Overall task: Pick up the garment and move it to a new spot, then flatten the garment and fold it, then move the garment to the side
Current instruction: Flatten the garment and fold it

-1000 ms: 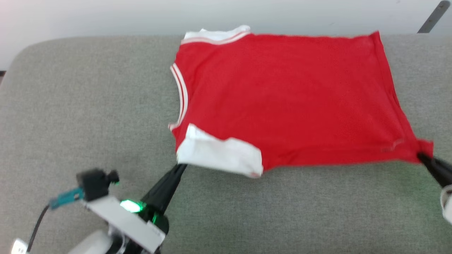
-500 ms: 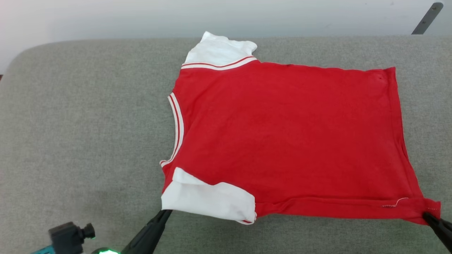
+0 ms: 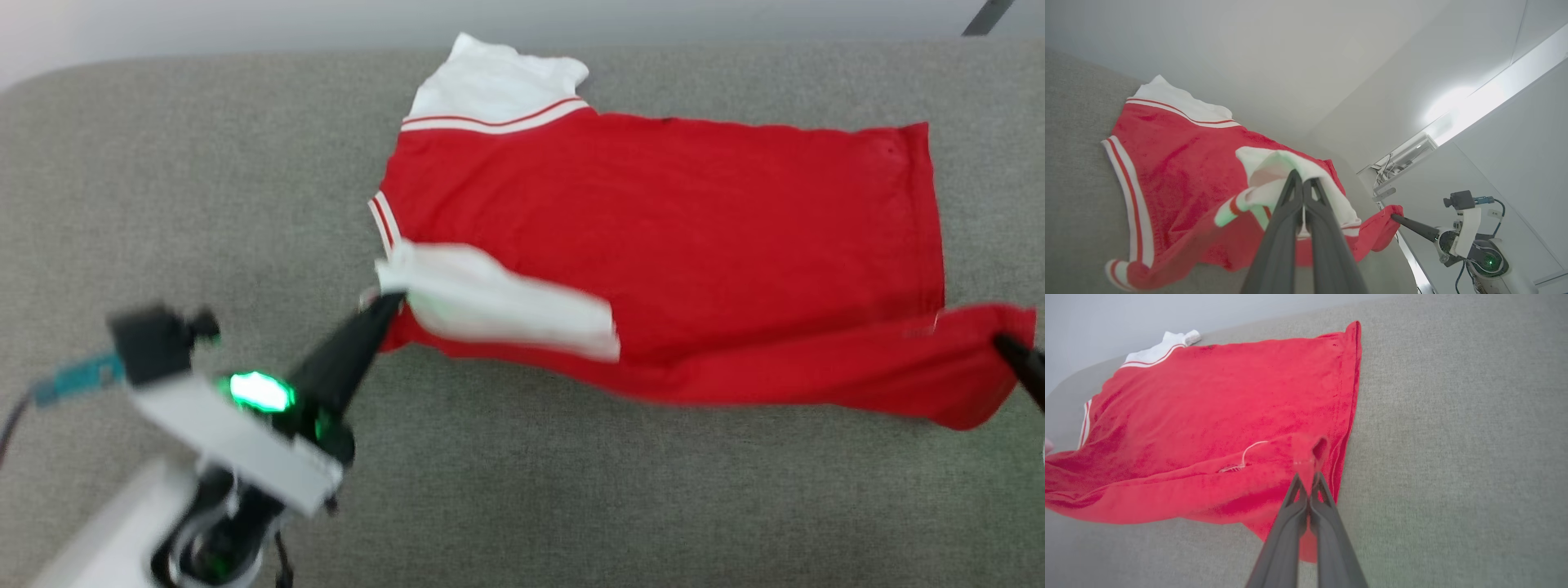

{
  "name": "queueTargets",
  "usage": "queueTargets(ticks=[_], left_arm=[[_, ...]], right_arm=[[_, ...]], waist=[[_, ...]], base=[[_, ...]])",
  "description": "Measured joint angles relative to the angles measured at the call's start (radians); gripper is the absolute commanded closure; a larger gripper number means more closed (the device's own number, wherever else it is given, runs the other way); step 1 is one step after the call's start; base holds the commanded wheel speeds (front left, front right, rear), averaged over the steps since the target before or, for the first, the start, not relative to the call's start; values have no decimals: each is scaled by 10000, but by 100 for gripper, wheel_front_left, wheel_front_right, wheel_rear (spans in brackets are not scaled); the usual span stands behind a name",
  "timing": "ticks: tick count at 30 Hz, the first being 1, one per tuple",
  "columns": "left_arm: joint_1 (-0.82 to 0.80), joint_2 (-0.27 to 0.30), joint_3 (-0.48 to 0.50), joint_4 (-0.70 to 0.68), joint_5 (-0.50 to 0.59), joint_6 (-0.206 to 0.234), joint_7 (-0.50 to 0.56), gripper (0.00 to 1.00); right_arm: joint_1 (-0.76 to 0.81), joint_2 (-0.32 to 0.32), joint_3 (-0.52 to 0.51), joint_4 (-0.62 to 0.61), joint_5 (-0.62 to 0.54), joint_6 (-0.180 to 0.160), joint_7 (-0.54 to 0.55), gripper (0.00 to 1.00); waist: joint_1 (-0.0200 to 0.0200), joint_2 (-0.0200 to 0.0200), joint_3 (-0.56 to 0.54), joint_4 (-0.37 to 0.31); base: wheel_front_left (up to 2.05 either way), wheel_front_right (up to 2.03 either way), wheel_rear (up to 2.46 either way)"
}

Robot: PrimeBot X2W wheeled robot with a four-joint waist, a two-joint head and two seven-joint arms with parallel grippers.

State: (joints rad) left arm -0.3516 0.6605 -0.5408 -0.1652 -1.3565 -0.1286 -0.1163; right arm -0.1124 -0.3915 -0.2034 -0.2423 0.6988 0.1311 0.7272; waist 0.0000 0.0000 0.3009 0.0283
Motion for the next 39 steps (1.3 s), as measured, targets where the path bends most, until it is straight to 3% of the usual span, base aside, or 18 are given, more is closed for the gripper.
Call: queueTargets(ticks=[10,19,27,28,29,30,39], left_arm=[[-3223,-1172,-594,3893,-40,-4,1131,100],[-3838,-1260,-1645,6092,1162,-4,924,100],[-4166,-1430,-2355,7081,1638,-31,882,100],[-4202,-1450,-2420,7141,1668,-31,876,79],[-4222,-1450,-2493,7193,1710,-31,832,55],[-4223,-1442,-2577,7237,1741,-31,807,0],[-4549,-531,-3239,6752,2263,-23,1461,0]], right_arm=[[-2154,-508,897,2357,-493,0,-311,100],[-2578,-614,1655,3390,-387,0,-1216,100],[-2839,-838,2276,4019,-309,0,-1735,100],[-2847,-861,2341,4046,-313,0,-1868,77],[-2847,-878,2385,4077,-313,0,-1992,29],[-2846,-905,2426,4079,-305,0,-2128,0],[-2195,-821,2031,3685,-286,0,-3252,0]], waist=[[1,0,684,-21],[0,0,1044,-144],[0,0,1073,-137],[0,0,1037,-128],[0,0,989,-119],[0,0,932,-106],[0,0,-28,46]], base=[[0,0,0],[0,0,0],[0,0,0],[0,0,0],[0,0,0],[0,0,0],[0,0,0]])
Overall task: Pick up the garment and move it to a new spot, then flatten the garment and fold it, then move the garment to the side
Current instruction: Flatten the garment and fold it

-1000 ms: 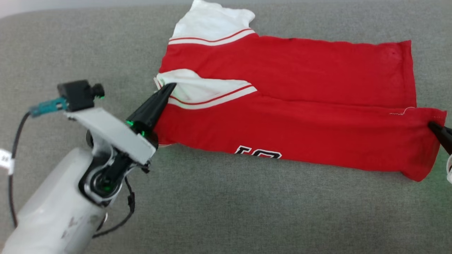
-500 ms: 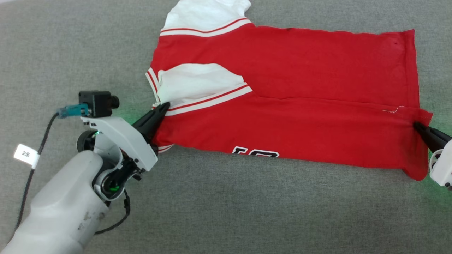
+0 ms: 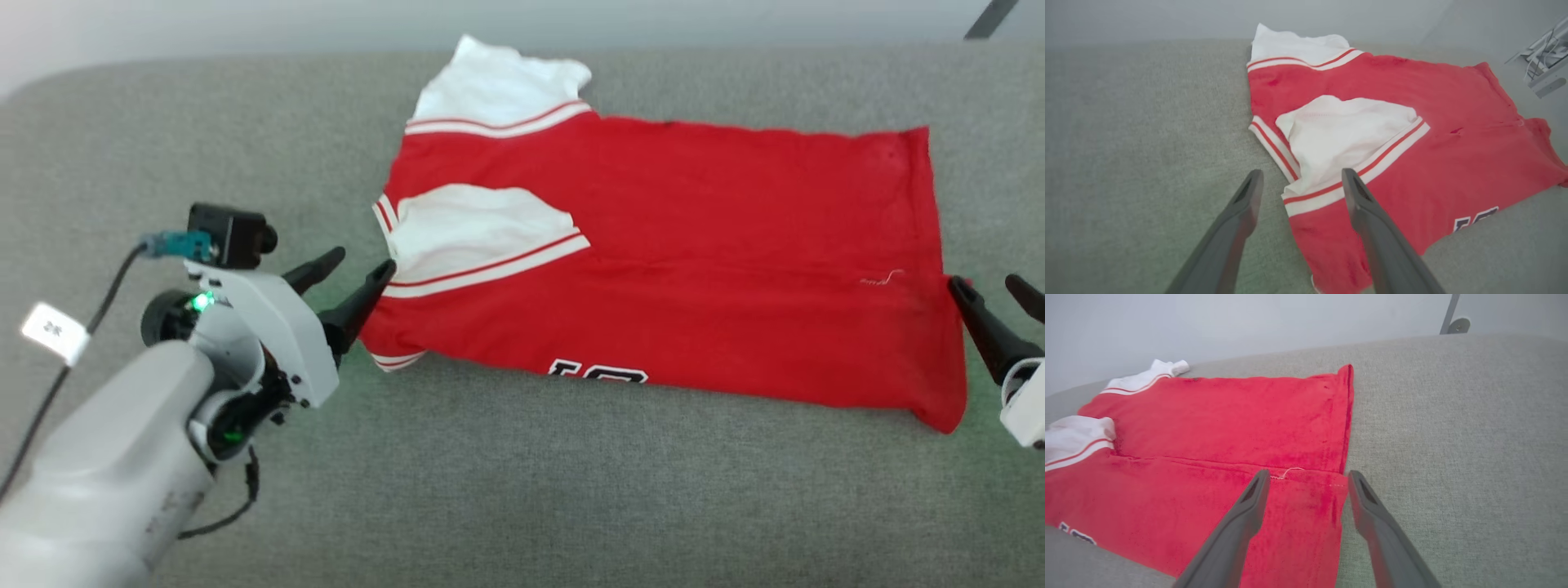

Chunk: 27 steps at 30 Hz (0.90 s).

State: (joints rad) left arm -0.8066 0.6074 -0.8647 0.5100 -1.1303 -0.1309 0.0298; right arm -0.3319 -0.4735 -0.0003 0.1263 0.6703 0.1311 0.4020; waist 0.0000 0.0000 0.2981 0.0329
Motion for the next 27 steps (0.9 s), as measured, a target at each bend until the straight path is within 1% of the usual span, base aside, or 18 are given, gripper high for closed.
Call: queueTargets(ticks=[3,5,6,8,11,13,14,17,20,24,27], left_arm=[[-195,405,-155,-541,27,100,861,0],[-303,642,-349,-965,-140,336,1866,0],[-354,779,-504,-1239,-127,366,2339,0],[-451,915,-629,-1697,-433,648,3308,0],[-550,1166,-1047,-2311,-750,918,4970,0],[-551,1287,-1204,-2504,-1076,1060,5789,0],[-552,1327,-1200,-2562,-1233,1108,6031,0],[-592,1220,-949,-2307,-1787,1283,6205,0],[-720,1152,-890,-1618,-1760,1312,6140,0],[-753,709,-685,-543,-2027,1145,5900,0],[-769,460,-694,90,-2121,959,5960,0]], right_arm=[[269,79,-86,-219,17,0,-33,0],[415,123,-125,-357,17,0,-8,0],[465,146,-136,-401,15,0,33,0],[558,205,-132,-520,13,0,77,0],[613,278,-163,-686,13,0,117,0],[616,326,-173,-794,12,0,125,0],[616,357,-165,-861,10,0,134,0],[610,395,-169,-1070,-15,0,207,0],[593,431,-190,-1216,-31,0,267,0],[558,483,-328,-1308,-79,0,265,0],[547,499,-362,-1319,-90,0,263,0]], waist=[[0,0,-382,43],[0,0,-614,66],[0,0,-714,75],[0,0,-875,88],[0,0,-943,69],[0,0,-882,44],[0,0,-839,19],[0,0,-659,-98],[0,0,-473,-263],[0,0,-240,-519],[0,0,-74,-696]], base=[[0,0,0],[0,0,0],[0,0,0],[0,0,0],[0,0,0],[0,0,0],[0,0,0],[0,0,0],[0,0,0],[0,0,0],[0,0,0]])
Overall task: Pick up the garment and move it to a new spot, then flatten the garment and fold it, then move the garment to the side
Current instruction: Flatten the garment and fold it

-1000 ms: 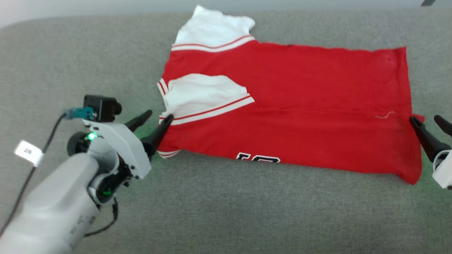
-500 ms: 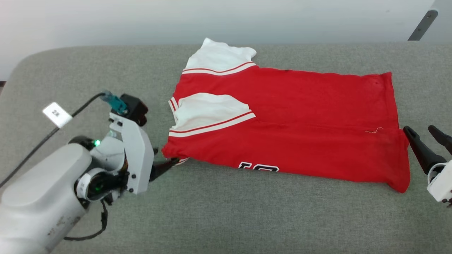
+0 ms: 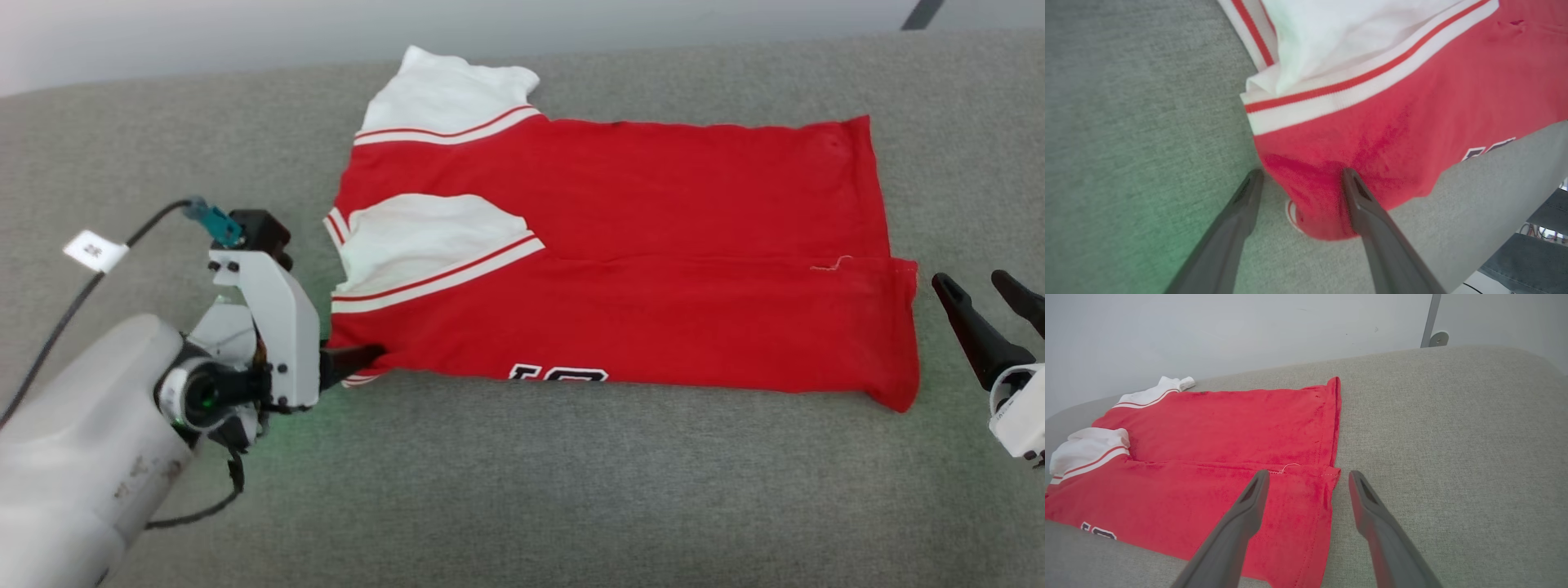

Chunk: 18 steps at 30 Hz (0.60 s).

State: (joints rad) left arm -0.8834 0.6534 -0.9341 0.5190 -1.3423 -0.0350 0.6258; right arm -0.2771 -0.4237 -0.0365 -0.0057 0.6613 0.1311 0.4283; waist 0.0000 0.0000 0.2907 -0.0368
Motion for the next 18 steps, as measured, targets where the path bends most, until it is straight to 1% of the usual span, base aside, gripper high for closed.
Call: queueTargets(ticks=[1,2,3,4,5,6,9,12,14,17,18], left_arm=[[-49,-46,0,174,-81,-50,61,0],[-110,-90,-8,357,-136,-96,144,9],[-156,-138,-27,497,-130,-142,196,29],[-200,-174,-46,616,-123,-213,222,55],[-229,-194,-50,727,-119,-303,217,73],[-248,-209,-59,832,-111,-376,186,100],[-349,-244,-96,1049,-113,-554,221,100],[-396,-384,-90,1145,-125,-648,155,100],[-471,-454,-159,1191,-52,-719,128,100],[-575,-573,-240,1258,65,-796,77,100],[-591,-623,-242,1277,65,-802,38,100]], right_arm=[[-5,4,-2,-4,-2,0,0,0],[-5,4,-10,-10,-2,0,0,0],[-5,2,-23,-27,0,0,2,0],[-5,-4,-40,-50,0,0,6,0],[-5,-4,-56,-71,0,0,8,0],[-5,-8,-63,-92,0,0,33,0],[-17,-102,-17,-261,-13,0,69,0],[-158,-378,190,-395,-65,0,454,0],[-204,-744,581,-443,-138,0,1051,0],[-211,-1450,1590,-491,-40,2,2564,0],[-243,-1530,1705,-479,102,2,2903,0]], waist=[[0,0,49,-54],[0,0,95,-108],[0,0,135,-157],[0,0,175,-199],[0,0,213,-236],[0,0,247,-266],[0,0,314,-310],[0,0,344,-260],[0,0,365,-195],[0,0,394,-83],[0,0,406,-44]], base=[[0,0,0],[0,0,0],[0,0,0],[0,0,0],[0,0,0],[0,0,0],[0,0,0],[0,0,0],[0,0,0],[0,0,0],[0,0,0]])
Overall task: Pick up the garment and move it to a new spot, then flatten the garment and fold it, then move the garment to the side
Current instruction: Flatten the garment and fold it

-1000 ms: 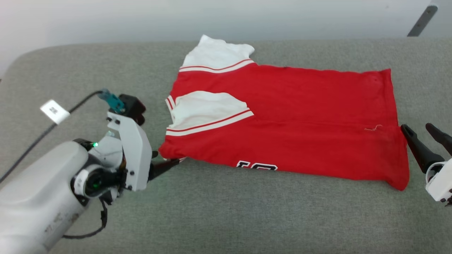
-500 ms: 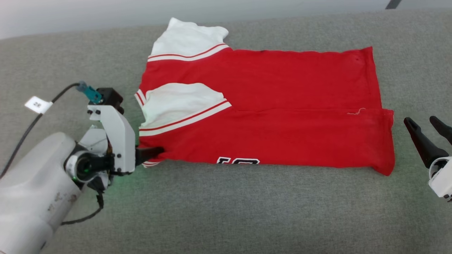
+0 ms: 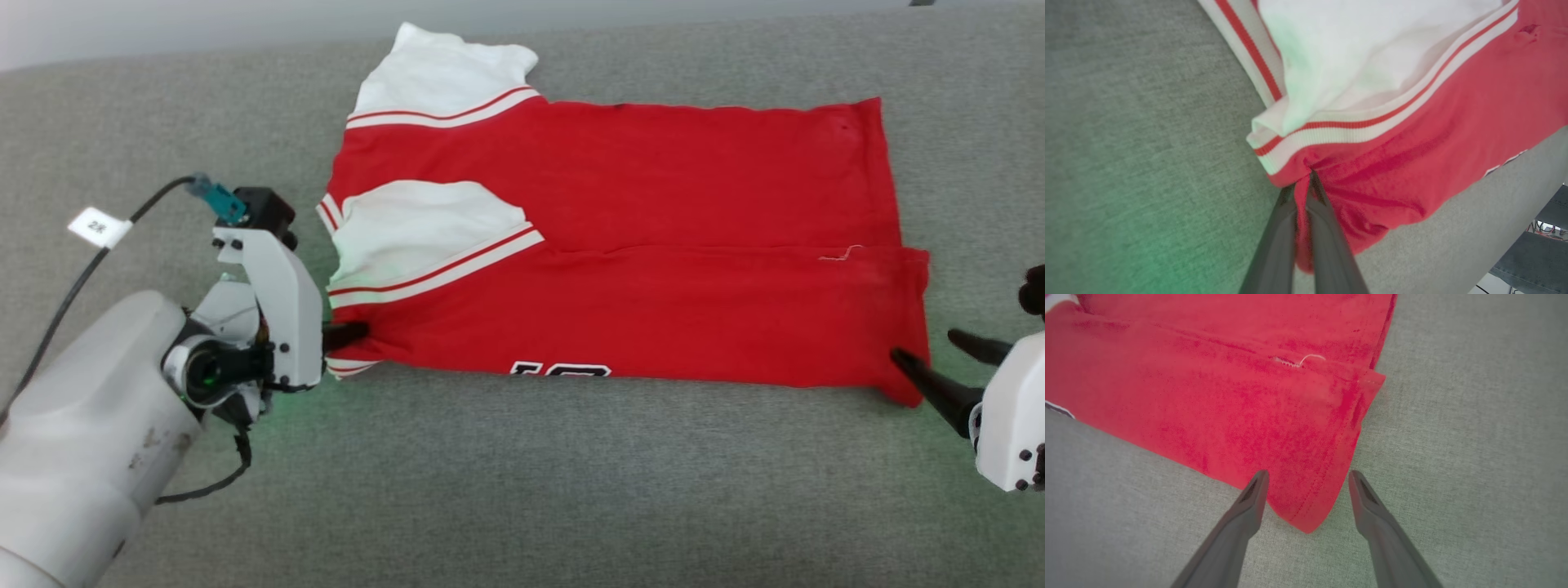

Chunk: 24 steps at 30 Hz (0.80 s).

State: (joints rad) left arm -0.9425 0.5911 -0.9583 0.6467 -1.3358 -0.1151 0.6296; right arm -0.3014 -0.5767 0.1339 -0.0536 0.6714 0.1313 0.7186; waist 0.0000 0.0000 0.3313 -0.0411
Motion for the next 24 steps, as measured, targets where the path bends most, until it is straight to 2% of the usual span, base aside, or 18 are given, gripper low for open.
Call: queueTargets(ticks=[2,6,11,15,16,17,18,19,24], left_arm=[[-36,-86,-8,19,4,-29,-52,100],[-153,-257,-92,-10,105,-82,-144,100],[-221,-403,-138,-35,130,-100,-288,100],[-244,-462,-163,-52,130,-138,-408,100],[-244,-472,-169,-59,130,-140,-439,100],[-236,-476,-188,-61,134,-140,-495,100],[-222,-477,-201,-75,148,-140,-541,100],[-198,-477,-203,-92,148,-140,-602,100],[174,-397,-102,-376,38,-140,-1181,100]], right_arm=[[-199,-253,324,40,107,0,663,0],[-623,-623,708,378,42,0,1156,0],[-791,-826,1091,1018,-44,0,1760,0],[-910,-782,1344,1218,-42,-10,1787,0],[-955,-780,1404,1243,-42,-10,1726,55],[-973,-769,1461,1283,-42,-10,1643,84],[-981,-773,1524,1315,-42,-12,1570,84],[-995,-773,1576,1358,-25,-12,1501,100],[-995,-738,1672,1509,128,0,991,100]], waist=[[0,0,37,77],[0,0,141,247],[0,0,242,467],[0,0,307,564],[0,0,317,577],[0,0,313,581],[0,0,300,580],[0,0,285,576],[0,0,96,534]], base=[[0,0,0],[0,0,0],[0,0,0],[0,0,0],[0,0,0],[0,0,0],[0,0,0],[0,0,0],[0,0,0]])
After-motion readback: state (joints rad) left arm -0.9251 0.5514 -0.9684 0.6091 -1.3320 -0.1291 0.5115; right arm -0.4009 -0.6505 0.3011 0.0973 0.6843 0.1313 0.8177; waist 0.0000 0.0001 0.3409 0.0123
